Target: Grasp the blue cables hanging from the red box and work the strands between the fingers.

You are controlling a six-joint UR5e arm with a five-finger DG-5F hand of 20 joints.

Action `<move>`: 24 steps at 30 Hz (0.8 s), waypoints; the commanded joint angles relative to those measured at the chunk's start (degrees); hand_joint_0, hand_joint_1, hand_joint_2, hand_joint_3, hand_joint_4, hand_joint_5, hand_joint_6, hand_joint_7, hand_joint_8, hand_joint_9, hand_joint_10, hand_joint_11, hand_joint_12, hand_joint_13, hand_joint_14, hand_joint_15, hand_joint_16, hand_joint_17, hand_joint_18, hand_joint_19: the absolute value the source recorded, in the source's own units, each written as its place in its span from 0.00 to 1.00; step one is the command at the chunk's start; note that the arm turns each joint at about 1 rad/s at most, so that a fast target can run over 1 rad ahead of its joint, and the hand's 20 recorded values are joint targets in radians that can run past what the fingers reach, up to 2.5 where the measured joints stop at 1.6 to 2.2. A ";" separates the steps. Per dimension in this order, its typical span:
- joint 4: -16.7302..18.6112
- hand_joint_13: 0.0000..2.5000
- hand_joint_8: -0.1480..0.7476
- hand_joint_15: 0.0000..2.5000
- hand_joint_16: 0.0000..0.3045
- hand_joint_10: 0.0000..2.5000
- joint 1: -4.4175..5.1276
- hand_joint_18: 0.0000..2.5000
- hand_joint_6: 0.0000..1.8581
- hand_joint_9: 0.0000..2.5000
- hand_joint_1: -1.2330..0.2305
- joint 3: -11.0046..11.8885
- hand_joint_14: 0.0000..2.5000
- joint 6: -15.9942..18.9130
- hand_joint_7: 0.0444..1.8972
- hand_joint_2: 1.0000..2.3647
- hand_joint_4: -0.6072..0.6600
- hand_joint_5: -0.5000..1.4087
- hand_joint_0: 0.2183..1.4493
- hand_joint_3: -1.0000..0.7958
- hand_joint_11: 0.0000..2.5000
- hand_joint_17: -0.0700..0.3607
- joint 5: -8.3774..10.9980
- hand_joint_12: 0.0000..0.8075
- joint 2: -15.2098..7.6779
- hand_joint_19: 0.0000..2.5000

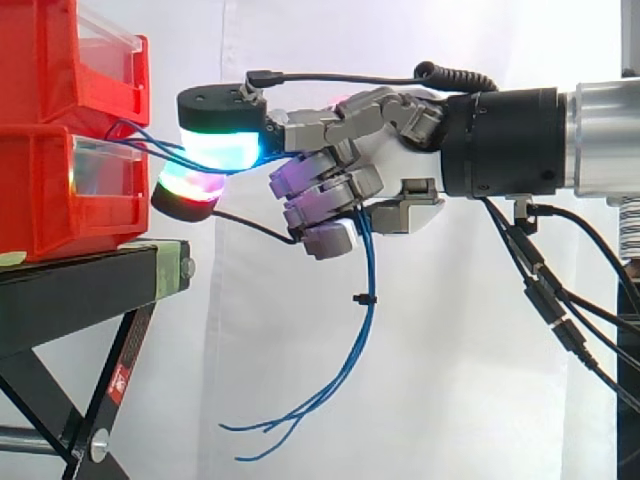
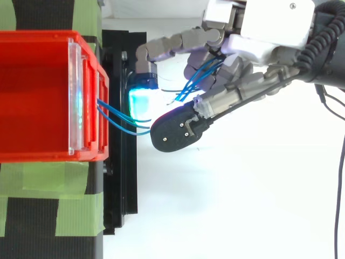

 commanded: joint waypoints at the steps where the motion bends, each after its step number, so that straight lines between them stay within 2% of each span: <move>1: 0.00 0.70 0.70 0.62 0.75 1.00 0.00 0.98 0.71 0.52 0.38 -0.01 1.00 0.00 0.54 0.01 0.56 0.31 0.81 0.52 1.00 0.56 -0.07 0.74 0.00 0.34; 3: 0.00 0.70 0.70 0.62 0.75 1.00 0.00 0.98 0.79 0.52 0.32 -0.01 1.00 0.00 0.50 0.01 0.60 0.25 0.78 0.53 1.00 0.56 -0.07 0.74 0.00 0.34; 4: 0.09 0.70 0.70 0.62 0.75 1.00 0.00 0.98 0.80 0.52 0.29 -0.01 1.00 0.00 0.50 0.01 0.62 0.23 0.72 0.49 1.00 0.56 -0.07 0.74 0.00 0.34; 5: 0.09 0.70 0.70 0.62 0.75 1.00 0.00 0.98 0.82 0.52 0.28 -0.01 1.00 0.00 0.50 0.02 0.61 0.20 0.66 0.42 1.00 0.56 -0.07 0.74 0.00 0.34; 6: 0.09 0.70 0.70 0.62 0.75 1.00 0.00 0.98 0.83 0.52 0.27 -0.01 1.00 0.00 0.51 0.01 0.60 0.19 0.61 0.25 1.00 0.56 -0.07 0.74 0.00 0.34; 7: 0.09 0.70 0.70 0.62 0.75 1.00 0.00 0.98 0.84 0.52 0.27 -0.01 1.00 0.00 0.51 0.01 0.60 0.20 0.59 0.14 1.00 0.56 -0.07 0.74 0.00 0.34; 8: 0.09 0.70 0.70 0.62 0.75 1.00 0.00 0.98 0.85 0.52 0.27 -0.01 1.00 0.00 0.51 0.00 0.59 0.21 0.59 0.10 1.00 0.56 -0.07 0.74 0.00 0.34; 9: 0.09 0.70 0.70 0.62 0.75 1.00 0.00 0.98 0.86 0.52 0.27 -0.01 1.00 0.00 0.56 0.00 0.55 0.22 0.60 0.09 1.00 0.56 0.02 0.74 0.00 0.34; 10: 0.09 0.70 0.70 0.62 0.75 1.00 0.00 0.98 0.86 0.52 0.29 -0.01 1.00 0.00 0.67 0.01 0.45 0.21 0.64 0.20 1.00 0.56 0.02 0.74 0.00 0.34; 11: 0.09 0.70 0.70 0.62 0.75 1.00 0.00 0.98 0.88 0.52 0.29 -0.01 1.00 0.00 0.71 0.01 0.41 0.20 0.66 0.27 1.00 0.56 0.02 0.74 0.00 0.34; 12: 0.09 0.70 0.70 0.62 0.75 1.00 0.00 0.98 0.89 0.52 0.31 -0.01 1.00 0.00 0.76 0.01 0.40 0.19 0.71 0.44 1.00 0.56 0.02 0.74 0.00 0.34; 13: 0.09 0.70 0.70 0.62 0.75 1.00 0.00 0.98 0.90 0.52 0.30 -0.01 1.00 0.00 0.73 0.00 0.41 0.19 0.77 0.51 1.00 0.56 0.02 0.74 0.00 0.34; 14: 0.09 0.70 0.70 0.62 0.75 1.00 0.00 0.98 0.88 0.52 0.31 -0.01 1.00 0.00 0.75 0.17 0.41 0.20 0.73 0.45 1.00 0.56 0.02 0.74 0.00 0.34; 15: 0.09 0.70 0.70 0.62 0.75 1.00 0.00 0.98 0.82 0.52 0.32 -0.01 1.00 0.00 0.82 0.22 0.45 0.24 0.73 0.43 1.00 0.56 0.02 0.74 0.00 0.34; 16: 0.09 0.70 0.70 0.62 0.75 1.00 0.00 0.98 0.79 0.52 0.35 -0.01 1.00 0.00 0.78 0.18 0.53 0.26 0.77 0.45 1.00 0.56 -0.07 0.74 0.00 0.34; 17: 0.09 0.70 0.70 0.62 0.75 1.00 0.00 0.98 0.76 0.52 0.38 -0.01 1.00 0.00 0.66 0.05 0.55 0.29 0.82 0.50 1.00 0.56 -0.07 0.74 0.00 0.34; 18: 0.09 0.70 0.70 0.62 0.75 1.00 0.00 0.98 0.58 0.52 0.40 -0.01 1.00 0.00 0.63 0.00 0.58 0.38 0.82 0.49 1.00 0.56 -0.07 0.74 0.00 0.34; 19: 0.09 0.70 0.70 0.62 0.75 1.00 0.00 0.98 0.41 0.52 0.41 -0.01 1.00 0.00 0.66 0.00 0.61 0.44 0.79 0.47 1.00 0.56 -0.07 0.74 0.00 0.34; 20: 0.09 0.70 0.70 0.62 0.75 1.00 0.00 0.98 0.17 0.52 0.42 -0.01 1.00 0.00 0.76 0.00 0.63 0.49 0.77 0.46 1.00 0.56 -0.07 0.74 0.00 0.34; 21: 0.09 0.70 0.70 0.62 0.75 1.00 0.00 0.98 0.04 0.52 0.43 -0.01 1.00 0.00 0.78 0.01 0.66 0.53 0.73 0.44 1.00 0.56 -0.07 0.74 0.09 0.34; 23: 0.09 0.70 0.70 0.62 0.75 1.00 0.00 0.98 0.00 0.52 0.43 -0.01 1.00 0.00 0.75 0.01 0.67 0.53 0.70 0.43 1.00 0.56 -0.07 0.74 0.09 0.34; 24: 0.09 0.70 0.70 0.62 0.75 1.00 0.00 0.98 0.00 0.52 0.42 -0.01 1.00 0.00 0.75 0.01 0.63 0.53 0.72 0.42 1.00 0.56 -0.07 0.74 0.00 0.34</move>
